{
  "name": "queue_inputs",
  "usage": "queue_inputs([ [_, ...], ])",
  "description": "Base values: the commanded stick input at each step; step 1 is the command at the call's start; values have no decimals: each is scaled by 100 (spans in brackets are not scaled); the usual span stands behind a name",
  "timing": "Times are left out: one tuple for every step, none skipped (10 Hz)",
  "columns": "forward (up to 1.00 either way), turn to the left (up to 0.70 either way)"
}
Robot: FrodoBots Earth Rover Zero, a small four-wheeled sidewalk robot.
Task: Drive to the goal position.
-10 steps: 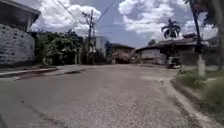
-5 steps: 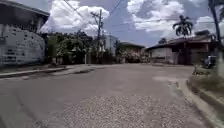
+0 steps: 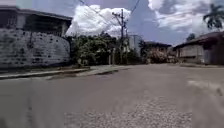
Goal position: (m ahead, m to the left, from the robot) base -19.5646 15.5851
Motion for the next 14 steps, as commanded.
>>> queue_inputs([
  [100,40],
  [100,40],
  [100,40],
  [100,40],
  [100,40],
  [100,40],
  [100,40],
  [100,40],
  [100,40],
  [100,40],
  [100,40],
  [100,40],
  [100,40],
  [100,40],
])
